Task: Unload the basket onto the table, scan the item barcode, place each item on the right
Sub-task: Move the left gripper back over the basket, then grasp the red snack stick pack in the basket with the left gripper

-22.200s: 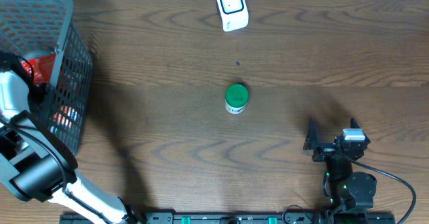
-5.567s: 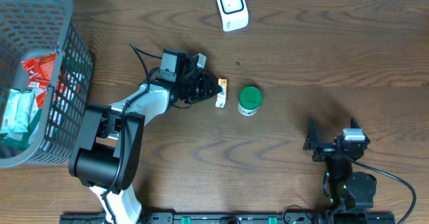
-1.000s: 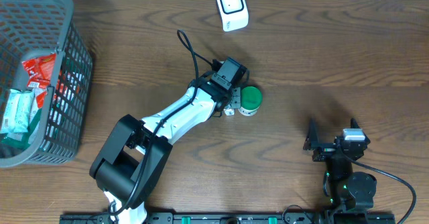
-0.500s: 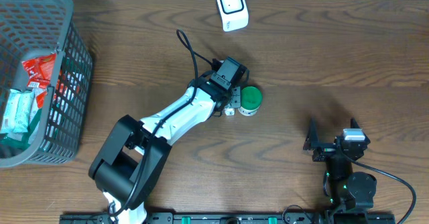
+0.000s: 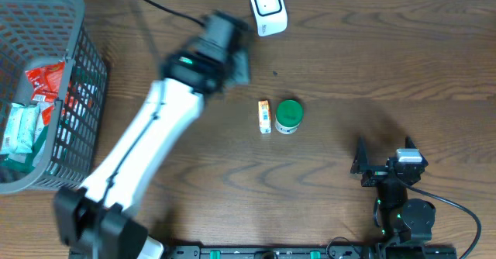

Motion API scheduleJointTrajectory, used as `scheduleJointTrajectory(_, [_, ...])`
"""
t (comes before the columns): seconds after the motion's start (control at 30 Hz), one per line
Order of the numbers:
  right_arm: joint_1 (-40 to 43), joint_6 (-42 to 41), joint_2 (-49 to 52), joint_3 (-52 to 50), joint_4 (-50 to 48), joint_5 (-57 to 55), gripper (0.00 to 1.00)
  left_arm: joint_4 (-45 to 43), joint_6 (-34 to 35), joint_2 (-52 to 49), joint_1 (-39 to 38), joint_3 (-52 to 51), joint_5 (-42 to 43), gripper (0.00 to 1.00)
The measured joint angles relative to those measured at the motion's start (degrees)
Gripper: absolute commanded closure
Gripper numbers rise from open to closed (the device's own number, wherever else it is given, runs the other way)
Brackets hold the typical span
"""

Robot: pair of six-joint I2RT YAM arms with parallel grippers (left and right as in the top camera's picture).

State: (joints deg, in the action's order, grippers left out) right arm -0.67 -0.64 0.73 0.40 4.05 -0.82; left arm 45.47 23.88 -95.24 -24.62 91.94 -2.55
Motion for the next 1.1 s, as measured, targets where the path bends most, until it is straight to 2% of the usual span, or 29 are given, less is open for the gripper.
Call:
scheduleJointTrajectory(0.23, [0.0,0.0,0.0,0.0,0.0,0.0,0.01,6.2,-3.2,6.5,16.1,13.3,-5.8,0.39])
scheduleJointTrajectory(0.4, [0.0,0.0,0.0,0.0,0.0,0.0,0.01,7.6,-2.4,10.0,30.8,14.7,-7.6,0.39])
scheduleJointTrajectory(0.57, [0.0,0.0,0.0,0.0,0.0,0.0,0.01,11.3,0.5,8.1,42.4,14.7,-8.3,0.38])
scheduleJointTrajectory(0.8, [0.0,0.0,0.0,0.0,0.0,0.0,0.01,12.2,6.3,1.9,52.1,14.4,-8.1,0.38])
scheduleJointTrajectory(1.1, [0.0,0.0,0.0,0.0,0.0,0.0,0.01,12.9,8.7,-10.3,54.4,14.3,-6.2,0.38])
